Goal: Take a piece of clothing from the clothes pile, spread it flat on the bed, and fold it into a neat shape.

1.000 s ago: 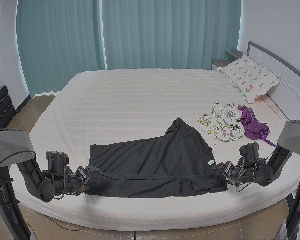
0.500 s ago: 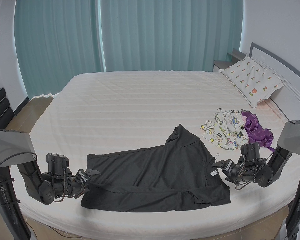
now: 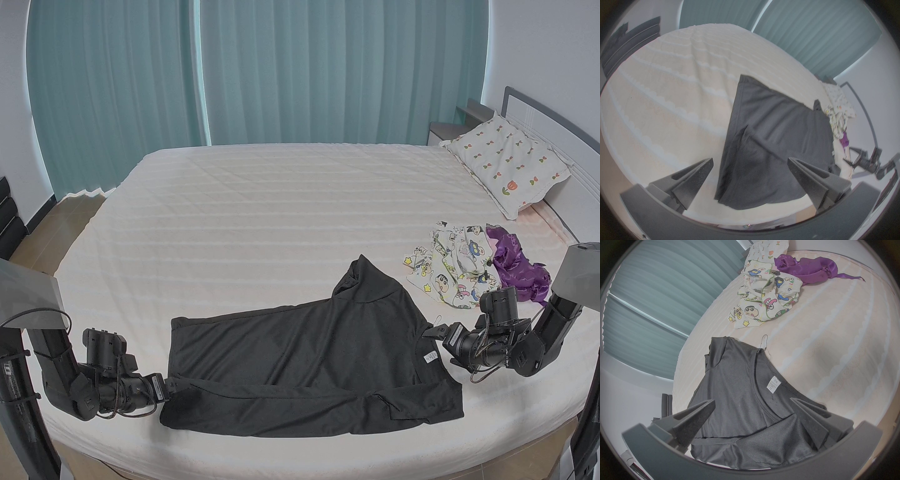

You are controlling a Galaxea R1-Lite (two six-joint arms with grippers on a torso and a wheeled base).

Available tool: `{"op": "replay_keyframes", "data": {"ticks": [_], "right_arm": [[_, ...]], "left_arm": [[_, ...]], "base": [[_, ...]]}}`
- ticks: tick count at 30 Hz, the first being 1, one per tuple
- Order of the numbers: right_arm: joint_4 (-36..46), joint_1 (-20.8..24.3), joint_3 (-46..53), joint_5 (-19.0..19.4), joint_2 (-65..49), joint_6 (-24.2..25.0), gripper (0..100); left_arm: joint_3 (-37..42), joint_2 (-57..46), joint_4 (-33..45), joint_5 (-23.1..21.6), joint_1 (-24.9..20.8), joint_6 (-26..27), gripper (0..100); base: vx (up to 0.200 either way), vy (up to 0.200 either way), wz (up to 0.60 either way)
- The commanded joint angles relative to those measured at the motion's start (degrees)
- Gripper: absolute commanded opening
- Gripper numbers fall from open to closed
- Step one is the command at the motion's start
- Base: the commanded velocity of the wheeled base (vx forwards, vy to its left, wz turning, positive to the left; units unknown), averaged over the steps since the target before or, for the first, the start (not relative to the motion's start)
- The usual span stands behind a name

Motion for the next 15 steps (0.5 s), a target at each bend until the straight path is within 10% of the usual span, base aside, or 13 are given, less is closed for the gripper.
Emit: {"op": "replay_keyframes", "data": {"ticks": [1,10,11,15], "right_arm": [[-0.04,0.11,0.09,-0.01,0.34,-0.13,100],[-0.04,0.2,0.18,-0.01,0.34,-0.13,100],[-0.04,0.2,0.18,-0.01,0.25,-0.13,100],[-0.04,0.2,0.18,-0.01,0.25,-0.13,100]], "left_arm": [[3.47,4.3,-1.89,0.19,1.37,3.24,100],[7.68,7.29,-9.8,0.45,1.02,6.23,100],[7.95,7.73,-10.59,1.07,1.02,6.49,0],[8.21,8.52,-11.2,5.55,1.1,6.85,0]], "base": [[0.0,0.0,0.0],[0.0,0.0,0.0],[0.0,0.0,0.0],[0.0,0.0,0.0]]}}
